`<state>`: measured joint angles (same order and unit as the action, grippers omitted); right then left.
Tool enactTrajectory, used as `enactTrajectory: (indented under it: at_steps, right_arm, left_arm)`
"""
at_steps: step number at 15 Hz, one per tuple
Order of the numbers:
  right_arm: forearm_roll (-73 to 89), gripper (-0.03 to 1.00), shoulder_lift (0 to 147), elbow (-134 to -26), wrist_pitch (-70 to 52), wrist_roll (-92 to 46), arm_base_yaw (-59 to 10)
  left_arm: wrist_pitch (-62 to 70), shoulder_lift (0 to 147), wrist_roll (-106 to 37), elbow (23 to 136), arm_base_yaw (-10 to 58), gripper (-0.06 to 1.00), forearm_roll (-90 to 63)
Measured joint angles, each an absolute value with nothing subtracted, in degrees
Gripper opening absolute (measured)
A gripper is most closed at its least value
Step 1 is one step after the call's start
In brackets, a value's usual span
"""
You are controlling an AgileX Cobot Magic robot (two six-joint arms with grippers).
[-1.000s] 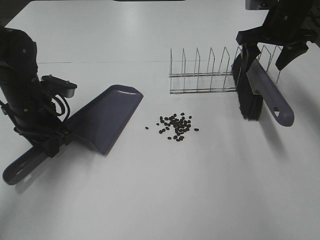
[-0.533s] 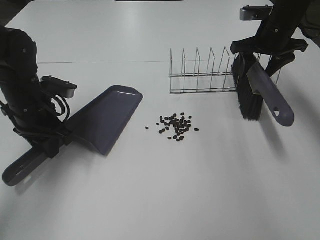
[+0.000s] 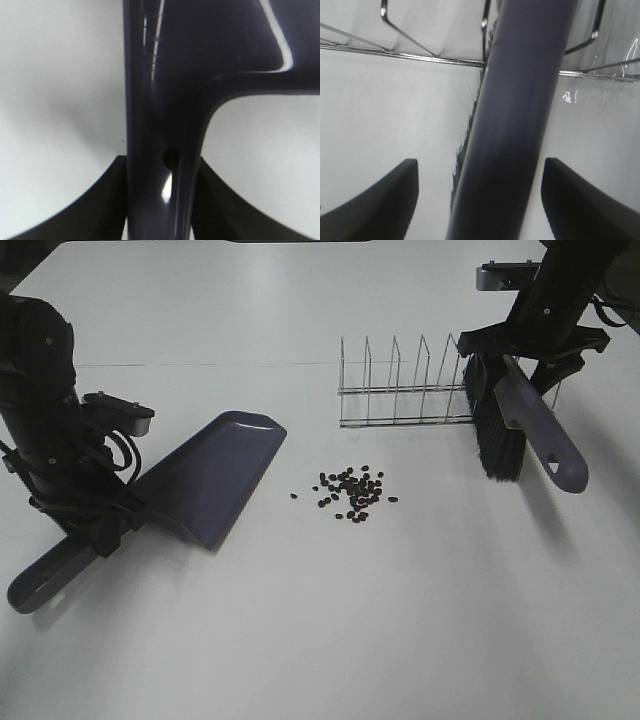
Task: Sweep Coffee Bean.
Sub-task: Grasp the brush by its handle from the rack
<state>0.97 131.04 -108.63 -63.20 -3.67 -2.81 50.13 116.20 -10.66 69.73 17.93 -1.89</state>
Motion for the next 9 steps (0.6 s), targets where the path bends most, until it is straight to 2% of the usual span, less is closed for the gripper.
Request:
enactTrajectory:
  at_steps: [2,6,9]
  right_arm:
    - [0.97,0.59,131.09,-108.63,-63.2,-3.55,-2.81]
    - [0.0,0.35,131.09,-108.63,-63.37,-2.18,-2.41]
    - [0.0,0.35,131.09,-108.63,-64.23,-2.01,-2.41]
  left_arm:
    - [50.13,116.2,-10.66,69.73,17.93,0.31,-1.95]
    - [50.19,116.2,-10.66,69.73,17.93,0.31,-1.95]
    - [50.19,116.2,-10.66,69.73,17.93,0.31,-1.95]
